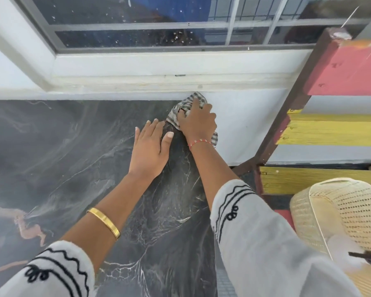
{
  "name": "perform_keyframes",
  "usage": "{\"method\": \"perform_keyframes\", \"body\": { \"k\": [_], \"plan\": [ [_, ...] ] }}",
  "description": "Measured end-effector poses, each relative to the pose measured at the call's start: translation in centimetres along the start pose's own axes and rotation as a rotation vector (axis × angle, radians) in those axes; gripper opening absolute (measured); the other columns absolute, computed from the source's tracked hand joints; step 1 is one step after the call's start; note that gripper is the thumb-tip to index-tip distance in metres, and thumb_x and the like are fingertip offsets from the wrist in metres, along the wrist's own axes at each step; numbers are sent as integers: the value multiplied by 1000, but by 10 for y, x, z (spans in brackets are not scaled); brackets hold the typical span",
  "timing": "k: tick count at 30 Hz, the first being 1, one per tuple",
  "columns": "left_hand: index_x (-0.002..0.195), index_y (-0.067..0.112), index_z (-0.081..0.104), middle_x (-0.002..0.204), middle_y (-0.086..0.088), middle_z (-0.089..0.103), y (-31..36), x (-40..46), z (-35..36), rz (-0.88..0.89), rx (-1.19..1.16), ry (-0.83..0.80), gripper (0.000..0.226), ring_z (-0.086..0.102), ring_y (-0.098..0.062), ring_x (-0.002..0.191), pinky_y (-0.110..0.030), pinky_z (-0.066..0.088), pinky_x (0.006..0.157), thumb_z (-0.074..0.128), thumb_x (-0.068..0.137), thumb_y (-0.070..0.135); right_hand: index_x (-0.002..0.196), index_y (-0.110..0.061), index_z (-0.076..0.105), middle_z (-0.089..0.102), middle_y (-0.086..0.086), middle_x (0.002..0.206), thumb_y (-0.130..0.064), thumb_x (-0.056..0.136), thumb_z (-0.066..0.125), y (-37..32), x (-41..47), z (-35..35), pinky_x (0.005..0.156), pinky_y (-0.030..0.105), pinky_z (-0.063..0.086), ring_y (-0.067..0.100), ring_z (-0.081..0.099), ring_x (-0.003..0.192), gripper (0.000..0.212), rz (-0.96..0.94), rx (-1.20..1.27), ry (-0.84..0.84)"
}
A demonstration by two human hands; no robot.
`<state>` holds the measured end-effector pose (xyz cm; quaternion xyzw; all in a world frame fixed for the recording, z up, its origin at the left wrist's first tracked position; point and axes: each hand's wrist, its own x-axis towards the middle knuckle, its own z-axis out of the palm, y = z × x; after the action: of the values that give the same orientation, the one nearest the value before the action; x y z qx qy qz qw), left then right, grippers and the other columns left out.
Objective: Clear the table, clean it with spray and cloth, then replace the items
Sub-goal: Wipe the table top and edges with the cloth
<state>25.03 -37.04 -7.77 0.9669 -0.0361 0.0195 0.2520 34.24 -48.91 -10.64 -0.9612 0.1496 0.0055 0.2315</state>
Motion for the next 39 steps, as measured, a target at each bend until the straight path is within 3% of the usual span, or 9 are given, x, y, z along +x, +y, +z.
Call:
{"method": "perform_keyframes", "body": {
  "k": [10,19,23,25,27,30,34,36,39],
  "plan": [
    [140,9,37,149,-9,35,-6,-96,-12,96,-21,-77,83,21,-25,143,-40,3,118,3,82,57,147,-22,25,21,20,151,-49,92,35,33,-139,-9,88,46,45,40,44,118,61,24,-155,-24],
    [140,9,36,149,-9,35,-33,-188,-42,114,-29,-131,73,20,-23,144,-39,2,118,10,88,52,150,-15,17,15,19,156,-38,98,30,35,-293,-3,114,56,12,38,14,144,58,-17,-386,-101],
    [140,8,38,149,-10,36,-48,-212,-64,132,-35,-103,74,21,-23,143,-39,2,118,10,88,52,111,-10,69,67,22,111,-39,65,78,20,-349,4,79,54,53,39,66,100,55,-89,-556,-102],
    [140,8,38,149,-10,36,-53,-219,-76,124,-60,-84,68,21,-23,143,-38,2,118,13,89,46,86,-9,75,73,18,82,-30,52,84,12,-370,1,57,43,56,35,71,72,41,-168,-546,-113],
    [139,8,39,148,-9,37,-61,-226,-88,113,-96,-64,67,22,-23,143,-37,2,118,14,89,45,81,-7,69,69,16,70,-28,69,76,-1,-381,-21,50,33,51,33,68,62,26,-249,-399,-58],
    [139,7,38,147,-10,38,-74,-239,-102,66,-163,-12,60,24,-23,142,-37,3,118,17,94,41,107,-3,54,63,13,87,-26,96,40,-15,-365,-46,70,36,42,30,59,78,29,98,257,-236],
    [138,6,39,146,-10,41,-86,-258,-113,15,-214,15,65,26,-23,141,-36,2,118,14,91,43,99,-2,66,71,10,88,-34,95,49,-20,-345,-65,78,36,56,24,68,79,36,534,1234,-677],
    [138,6,40,146,-10,41,-90,-263,-115,12,-222,17,61,26,-22,141,-37,3,118,16,94,41,93,-2,68,74,12,84,-35,96,46,-12,-342,-64,70,35,60,24,72,75,39,579,1268,-712],
    [139,6,39,147,-10,39,-93,-270,-116,-8,-252,22,60,24,-22,142,-37,5,119,17,95,41,99,-3,64,68,13,99,-64,92,28,3,-328,-57,92,41,51,27,65,90,71,556,744,-419]
  ]
}}
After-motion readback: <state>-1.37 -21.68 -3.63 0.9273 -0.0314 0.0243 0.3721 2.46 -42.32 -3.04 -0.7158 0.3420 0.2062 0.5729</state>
